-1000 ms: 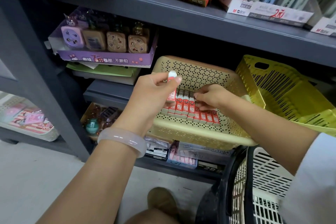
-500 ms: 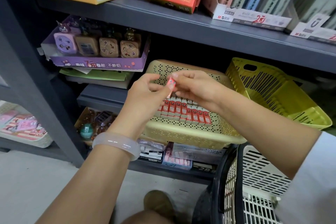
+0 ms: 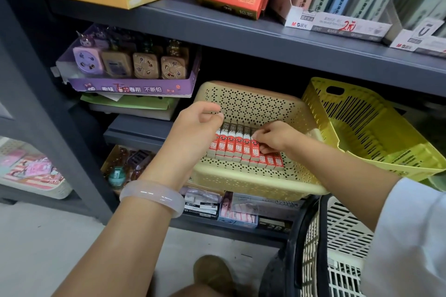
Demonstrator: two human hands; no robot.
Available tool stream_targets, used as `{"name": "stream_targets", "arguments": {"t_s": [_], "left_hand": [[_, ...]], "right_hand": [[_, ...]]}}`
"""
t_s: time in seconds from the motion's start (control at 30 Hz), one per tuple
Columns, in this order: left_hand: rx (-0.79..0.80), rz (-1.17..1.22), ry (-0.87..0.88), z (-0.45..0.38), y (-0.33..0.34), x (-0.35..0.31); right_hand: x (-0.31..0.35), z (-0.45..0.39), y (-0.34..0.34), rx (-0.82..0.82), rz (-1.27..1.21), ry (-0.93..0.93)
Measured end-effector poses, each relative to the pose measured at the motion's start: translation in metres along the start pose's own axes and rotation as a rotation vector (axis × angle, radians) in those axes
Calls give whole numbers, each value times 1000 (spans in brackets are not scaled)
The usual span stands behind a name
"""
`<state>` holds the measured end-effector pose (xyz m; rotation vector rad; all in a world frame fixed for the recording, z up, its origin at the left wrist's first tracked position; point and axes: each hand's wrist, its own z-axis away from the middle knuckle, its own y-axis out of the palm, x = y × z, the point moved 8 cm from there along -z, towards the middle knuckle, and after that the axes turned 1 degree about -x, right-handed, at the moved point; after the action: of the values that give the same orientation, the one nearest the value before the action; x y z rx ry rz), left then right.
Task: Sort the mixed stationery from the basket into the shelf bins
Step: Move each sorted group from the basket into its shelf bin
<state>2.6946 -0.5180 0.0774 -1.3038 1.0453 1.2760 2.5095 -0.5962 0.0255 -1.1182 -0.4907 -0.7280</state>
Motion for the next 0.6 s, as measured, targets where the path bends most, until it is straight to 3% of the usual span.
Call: {"name": "stream_targets", "arguments": {"t_s": [0.13, 0.27, 0.37, 0.6], "left_hand": [[5, -3, 3, 2, 1, -2], [9, -5, 4, 5, 1, -4], [12, -17, 8, 6, 2, -5], [21, -28, 10, 7, 3, -6]], "right_hand": [[8, 5, -2, 58, 123, -110], [24, 13, 6, 149, 565, -386], [21, 13, 22, 199, 793, -490], [23, 6, 25, 106, 796, -539]]}}
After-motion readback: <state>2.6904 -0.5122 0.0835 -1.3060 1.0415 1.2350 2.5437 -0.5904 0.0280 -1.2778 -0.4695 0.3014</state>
